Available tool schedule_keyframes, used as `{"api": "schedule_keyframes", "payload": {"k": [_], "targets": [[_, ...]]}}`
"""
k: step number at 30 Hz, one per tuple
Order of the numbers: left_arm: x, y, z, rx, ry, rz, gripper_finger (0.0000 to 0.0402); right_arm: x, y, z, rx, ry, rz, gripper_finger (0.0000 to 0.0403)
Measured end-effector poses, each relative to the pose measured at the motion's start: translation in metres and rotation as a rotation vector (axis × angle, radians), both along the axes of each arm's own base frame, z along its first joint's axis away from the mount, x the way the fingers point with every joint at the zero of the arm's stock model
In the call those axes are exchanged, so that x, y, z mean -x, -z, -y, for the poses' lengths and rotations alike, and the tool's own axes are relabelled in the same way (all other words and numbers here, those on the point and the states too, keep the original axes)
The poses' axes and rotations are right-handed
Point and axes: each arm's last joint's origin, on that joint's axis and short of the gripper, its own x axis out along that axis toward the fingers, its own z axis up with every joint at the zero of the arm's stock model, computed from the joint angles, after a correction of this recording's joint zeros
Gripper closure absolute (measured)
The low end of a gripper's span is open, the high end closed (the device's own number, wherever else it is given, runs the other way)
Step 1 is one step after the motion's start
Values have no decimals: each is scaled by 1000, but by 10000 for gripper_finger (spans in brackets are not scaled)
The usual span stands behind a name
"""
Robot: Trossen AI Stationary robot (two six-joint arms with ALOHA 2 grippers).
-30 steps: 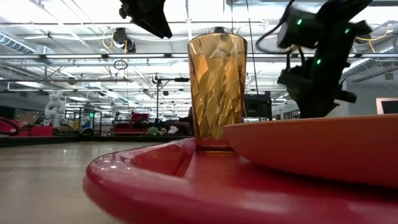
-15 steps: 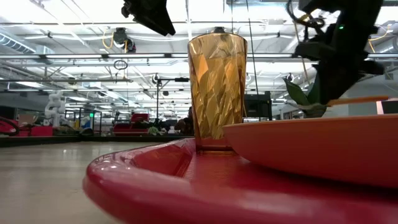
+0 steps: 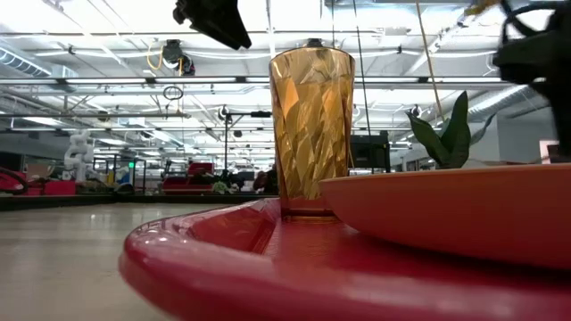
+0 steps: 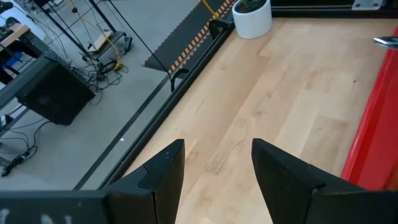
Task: Pick and place plate/cup/fork/spoon on tray
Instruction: Put the yellow spoon to the right of the pink fork on the red tray
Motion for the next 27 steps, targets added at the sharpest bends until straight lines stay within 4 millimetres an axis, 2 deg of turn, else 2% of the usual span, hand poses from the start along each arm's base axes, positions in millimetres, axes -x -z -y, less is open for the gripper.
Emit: {"api": "schedule_keyframes", "payload": {"k": [9,13,27], "targets": [[0,0,2,12,-3,16,211,21,17,-52,-85,56,-38,374],[0,0,3,13,0,19,211,26,28,-68,-102,53,-59,374],[-1,-1,3,19,-5,33,211,24,54,-87,-89,19,-134,374]]}}
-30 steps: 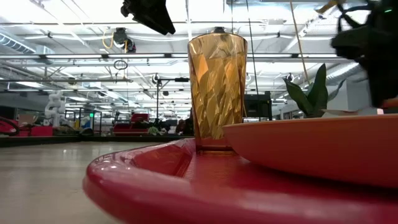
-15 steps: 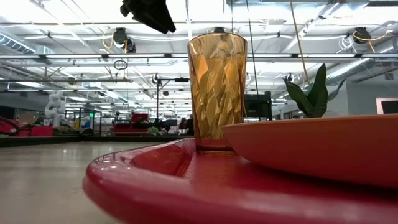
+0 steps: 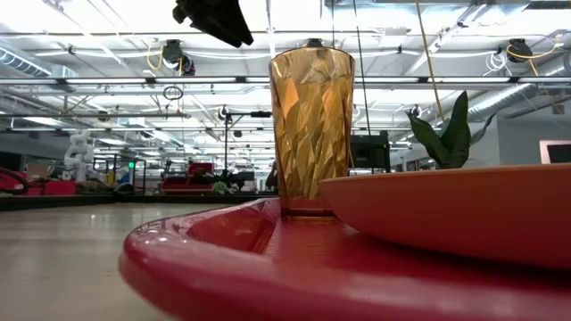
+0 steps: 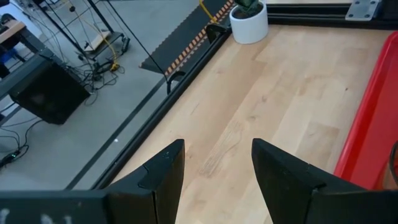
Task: Pick and place plate/cup/fork/spoon on tray
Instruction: Put the yellow spoon to the right of the pink fork on the red tray
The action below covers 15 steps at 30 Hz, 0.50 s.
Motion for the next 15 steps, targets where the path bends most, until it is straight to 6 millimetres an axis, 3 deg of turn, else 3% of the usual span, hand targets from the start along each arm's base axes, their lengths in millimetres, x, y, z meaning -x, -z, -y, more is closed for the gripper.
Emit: {"api": "schedule_keyframes", "payload": {"k": [15], "targets": [[0,0,0,14,-11,14,211,-2,3,-5,-30,-9,21,362]]}}
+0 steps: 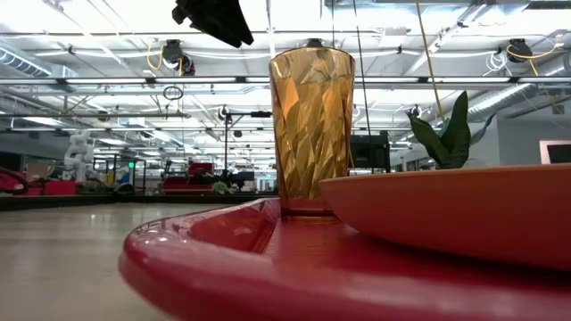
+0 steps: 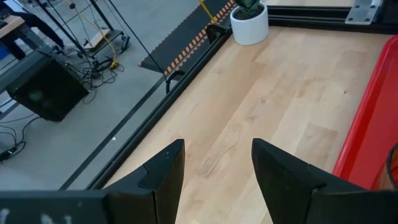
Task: Pick and place plate/cup/fork/spoon on tray
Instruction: Put the yellow spoon to the right of the pink fork on the red tray
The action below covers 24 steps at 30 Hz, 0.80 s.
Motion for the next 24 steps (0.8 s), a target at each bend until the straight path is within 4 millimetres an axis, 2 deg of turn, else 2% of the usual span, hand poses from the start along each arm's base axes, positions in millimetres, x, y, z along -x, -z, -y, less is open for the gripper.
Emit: {"api": "schedule_keyframes", "payload": {"k": [8,17,24], "targets": [[0,0,0,0,1,0,211,1,-2,3,14,-5,-13,326],[0,0,0,0,0,0,211,5,-15,1,-72,-63,34,326],[0,0,0,5,-3,4,211,18,-19,-13,-194,-108,-19,326]]}}
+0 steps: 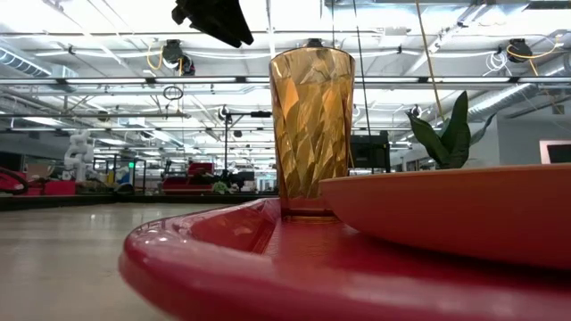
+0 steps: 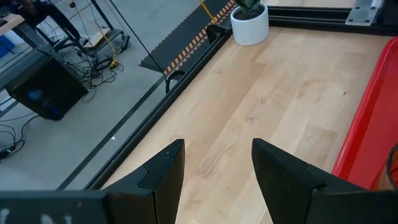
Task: Pick and place plate/cup/fork/spoon on tray
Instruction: Put the yellow spoon to the right of the pink fork on the red tray
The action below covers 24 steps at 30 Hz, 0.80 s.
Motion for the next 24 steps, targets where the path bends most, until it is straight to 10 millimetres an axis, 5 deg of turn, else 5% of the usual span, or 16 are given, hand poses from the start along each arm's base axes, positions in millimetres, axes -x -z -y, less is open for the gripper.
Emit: {"api": "schedule_keyframes", "payload": {"k": [24], "targets": [[-1,0,1,30,18,10,211,4,6,-24,-80,-270,178,326]]}}
